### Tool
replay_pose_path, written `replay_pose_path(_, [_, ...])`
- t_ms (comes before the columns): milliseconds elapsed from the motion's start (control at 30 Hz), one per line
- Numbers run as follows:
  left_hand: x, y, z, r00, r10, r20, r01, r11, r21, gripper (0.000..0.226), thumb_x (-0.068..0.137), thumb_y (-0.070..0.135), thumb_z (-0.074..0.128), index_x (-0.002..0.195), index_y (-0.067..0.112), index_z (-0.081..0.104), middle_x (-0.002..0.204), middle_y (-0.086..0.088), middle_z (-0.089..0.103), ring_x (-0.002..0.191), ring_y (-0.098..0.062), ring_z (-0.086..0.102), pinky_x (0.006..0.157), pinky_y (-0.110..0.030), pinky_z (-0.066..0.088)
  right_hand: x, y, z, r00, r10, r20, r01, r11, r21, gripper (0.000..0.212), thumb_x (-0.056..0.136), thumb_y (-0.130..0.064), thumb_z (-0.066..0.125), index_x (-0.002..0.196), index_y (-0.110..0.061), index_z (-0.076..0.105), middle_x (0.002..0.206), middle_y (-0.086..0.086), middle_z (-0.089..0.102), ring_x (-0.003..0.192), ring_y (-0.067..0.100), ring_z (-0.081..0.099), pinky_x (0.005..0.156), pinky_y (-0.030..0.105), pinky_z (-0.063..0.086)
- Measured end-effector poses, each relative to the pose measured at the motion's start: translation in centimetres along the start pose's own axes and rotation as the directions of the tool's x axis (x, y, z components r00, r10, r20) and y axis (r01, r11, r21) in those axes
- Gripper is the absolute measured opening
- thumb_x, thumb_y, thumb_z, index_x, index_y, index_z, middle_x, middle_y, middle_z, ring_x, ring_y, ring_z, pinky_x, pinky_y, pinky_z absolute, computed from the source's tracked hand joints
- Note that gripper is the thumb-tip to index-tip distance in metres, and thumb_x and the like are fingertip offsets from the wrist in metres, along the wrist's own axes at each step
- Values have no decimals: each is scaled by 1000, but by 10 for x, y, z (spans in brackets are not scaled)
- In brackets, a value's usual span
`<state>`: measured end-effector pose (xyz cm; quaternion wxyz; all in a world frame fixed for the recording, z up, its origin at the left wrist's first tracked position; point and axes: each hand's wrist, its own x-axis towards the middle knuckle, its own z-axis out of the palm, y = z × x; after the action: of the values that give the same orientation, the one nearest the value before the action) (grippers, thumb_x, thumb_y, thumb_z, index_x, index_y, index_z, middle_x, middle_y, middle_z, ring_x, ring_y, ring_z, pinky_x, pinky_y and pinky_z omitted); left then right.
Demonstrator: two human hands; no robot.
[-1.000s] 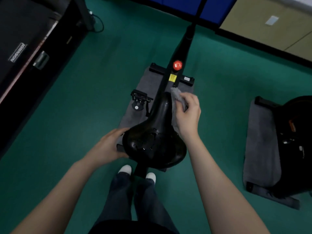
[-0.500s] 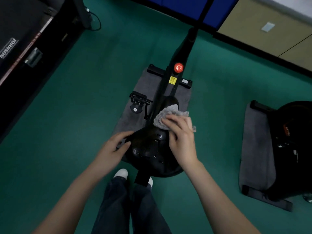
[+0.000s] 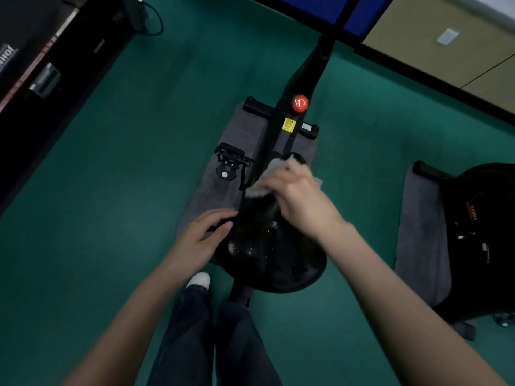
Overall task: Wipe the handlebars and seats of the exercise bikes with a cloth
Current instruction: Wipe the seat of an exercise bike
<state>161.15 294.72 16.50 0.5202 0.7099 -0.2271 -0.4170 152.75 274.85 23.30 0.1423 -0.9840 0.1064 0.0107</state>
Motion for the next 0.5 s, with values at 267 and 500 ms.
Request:
replay_pose_path(267, [-3, 0, 3, 1000, 10, -16, -10, 999, -36, 26, 94, 21, 56, 105, 44, 64, 123, 18, 59, 118, 0, 51, 103, -29, 40, -9, -17, 12, 1000, -22, -12, 22, 1000, 2, 36, 77, 12, 58, 107, -4, 70, 108, 6, 68, 103, 31, 51, 84, 38, 36])
replay_pose_path(500, [-3, -2, 3, 1000, 8, -17, -9, 1000, -30, 24, 94, 25, 55, 108, 43, 65, 124, 20, 58, 119, 0, 51, 108, -39, 39, 23, 31, 3, 854, 421, -305, -327, 891, 316, 29, 87, 3, 52, 106, -9, 70, 106, 5, 68, 103, 28, 52, 88, 26, 37])
